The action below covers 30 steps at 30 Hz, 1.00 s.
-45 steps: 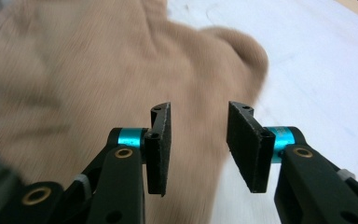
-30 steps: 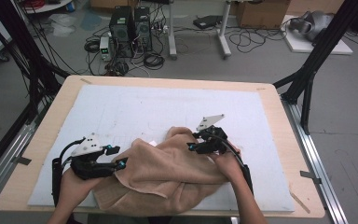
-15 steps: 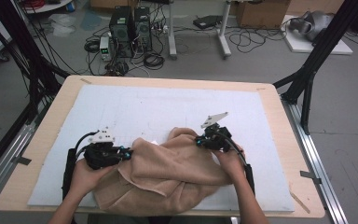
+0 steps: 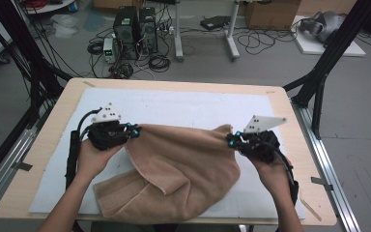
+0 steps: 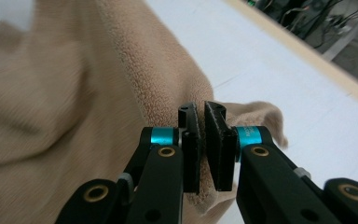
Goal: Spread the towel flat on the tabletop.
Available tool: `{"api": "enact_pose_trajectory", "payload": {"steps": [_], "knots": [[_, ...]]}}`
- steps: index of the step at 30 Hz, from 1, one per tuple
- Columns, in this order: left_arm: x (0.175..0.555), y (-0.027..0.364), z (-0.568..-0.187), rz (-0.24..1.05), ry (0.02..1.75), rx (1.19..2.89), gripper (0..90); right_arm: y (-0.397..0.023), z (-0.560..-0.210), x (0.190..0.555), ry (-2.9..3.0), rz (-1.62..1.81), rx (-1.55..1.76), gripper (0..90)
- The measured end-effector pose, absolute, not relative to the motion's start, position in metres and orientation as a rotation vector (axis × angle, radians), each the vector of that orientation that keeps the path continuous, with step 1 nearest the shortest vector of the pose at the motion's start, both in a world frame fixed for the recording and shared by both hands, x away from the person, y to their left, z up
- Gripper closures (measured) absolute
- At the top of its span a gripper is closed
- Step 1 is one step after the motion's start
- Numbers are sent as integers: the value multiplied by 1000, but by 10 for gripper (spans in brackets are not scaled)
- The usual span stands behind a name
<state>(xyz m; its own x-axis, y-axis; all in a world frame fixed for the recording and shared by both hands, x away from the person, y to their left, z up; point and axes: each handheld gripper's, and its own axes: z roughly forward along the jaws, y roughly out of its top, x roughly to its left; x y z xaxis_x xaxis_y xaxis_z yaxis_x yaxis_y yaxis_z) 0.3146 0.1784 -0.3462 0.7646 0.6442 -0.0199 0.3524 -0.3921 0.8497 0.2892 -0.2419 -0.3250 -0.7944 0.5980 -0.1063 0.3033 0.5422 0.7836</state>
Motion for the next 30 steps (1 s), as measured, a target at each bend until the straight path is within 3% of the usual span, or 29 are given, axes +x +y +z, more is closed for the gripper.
{"api": "enact_pose_trajectory", "payload": {"steps": [4, 10, 11, 13, 17, 23, 30], "knots": [[291, 185, -381, 321, 737, 2073, 837, -240, -366, 258, 2525, 1124, 759, 846], [260, 193, -413, 237, 720, 2123, 827, -230, -395, 232, 2630, 1089, 747, 824], [257, 193, -414, 226, 714, 2121, 815, -229, -396, 229, 2636, 1082, 737, 804], [254, 196, -409, 194, 694, 2114, 700, -229, -393, 227, 2640, 1102, 708, 755], [256, 204, -391, 202, 690, 2060, 560, -233, -376, 234, 2621, 1146, 679, 691], [275, 210, -373, 268, 739, 1987, 525, -236, -366, 264, 2568, 1129, 687, 630], [304, 204, -393, 321, 815, 2060, 515, -234, -391, 295, 2555, 1192, 787, 571]]}}
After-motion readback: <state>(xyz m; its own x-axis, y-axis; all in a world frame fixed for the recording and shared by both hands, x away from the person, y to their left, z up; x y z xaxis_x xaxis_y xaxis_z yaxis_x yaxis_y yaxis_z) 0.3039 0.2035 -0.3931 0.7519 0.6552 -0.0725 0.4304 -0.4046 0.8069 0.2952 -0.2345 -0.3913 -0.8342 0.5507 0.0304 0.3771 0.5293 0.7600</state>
